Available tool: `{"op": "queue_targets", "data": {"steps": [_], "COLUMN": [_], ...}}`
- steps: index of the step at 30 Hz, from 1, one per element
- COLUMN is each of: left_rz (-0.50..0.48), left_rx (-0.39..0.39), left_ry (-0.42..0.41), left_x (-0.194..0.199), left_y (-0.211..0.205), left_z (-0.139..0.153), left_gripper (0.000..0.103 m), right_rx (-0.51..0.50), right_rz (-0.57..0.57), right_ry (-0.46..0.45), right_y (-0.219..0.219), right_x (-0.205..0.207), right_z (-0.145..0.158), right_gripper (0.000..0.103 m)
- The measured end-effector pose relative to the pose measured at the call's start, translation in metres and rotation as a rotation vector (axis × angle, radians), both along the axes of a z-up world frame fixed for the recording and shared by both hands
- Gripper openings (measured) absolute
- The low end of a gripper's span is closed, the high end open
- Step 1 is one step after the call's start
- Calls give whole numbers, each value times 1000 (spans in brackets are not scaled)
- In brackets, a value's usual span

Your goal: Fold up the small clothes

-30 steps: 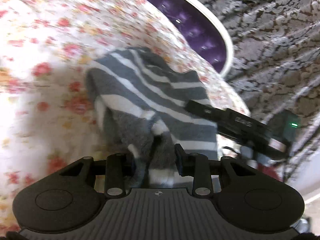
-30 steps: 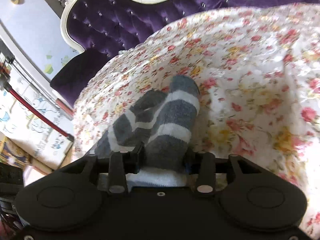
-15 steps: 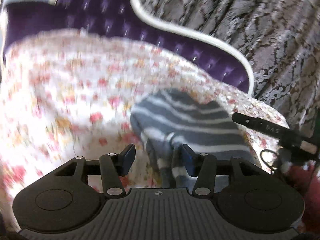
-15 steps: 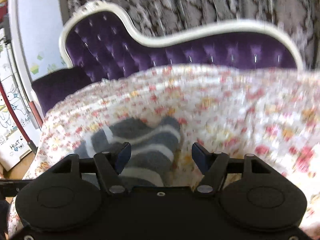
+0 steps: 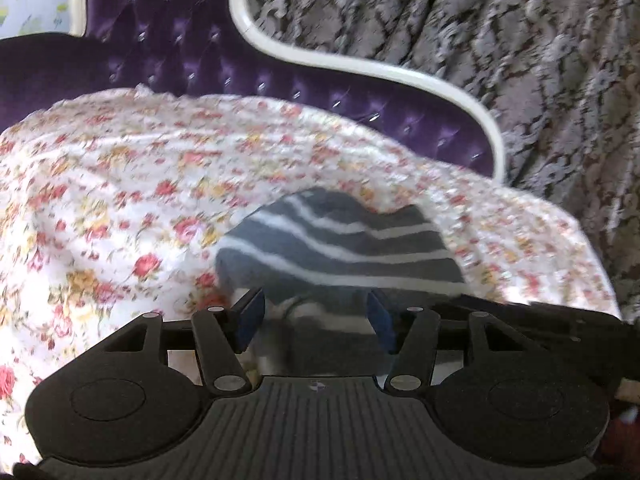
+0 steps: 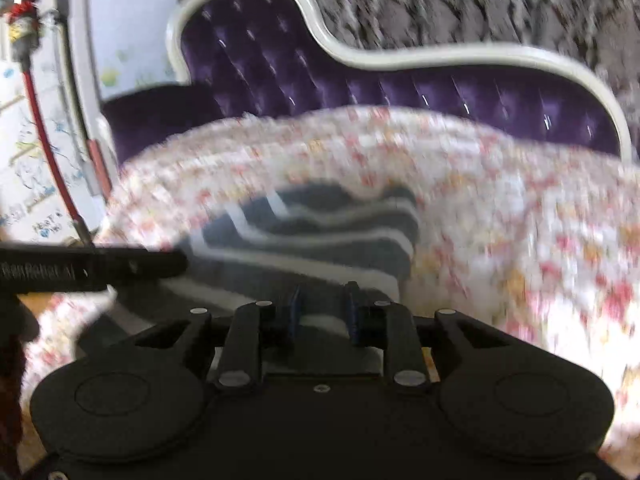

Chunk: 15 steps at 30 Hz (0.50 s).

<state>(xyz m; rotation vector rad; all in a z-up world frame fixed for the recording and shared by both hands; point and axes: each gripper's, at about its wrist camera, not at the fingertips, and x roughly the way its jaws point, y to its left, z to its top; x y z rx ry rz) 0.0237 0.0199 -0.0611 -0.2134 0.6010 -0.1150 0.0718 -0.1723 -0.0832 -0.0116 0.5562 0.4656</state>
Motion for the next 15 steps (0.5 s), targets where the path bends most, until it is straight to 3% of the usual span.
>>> {"op": "queue_targets", "data": {"steps": [5, 10, 15], "left_rz": [45, 80, 80], "left_rx": [-15, -12, -13], "left_ry": [92, 88, 77], "left_x": [9, 8, 7], "left_y": [4, 7, 8], "left_z": [-22, -30, -28], "left_gripper": [66, 79, 79], "right_rx": [34, 33, 52], "right_rz": [-9, -16, -13], "right_ry": [-7, -48, -66], "right_y": [-8, -8, -10], "right_x": [-5, -12, -14], "right_z": [-4, -10, -9], "right_gripper": [33, 33, 34]}}
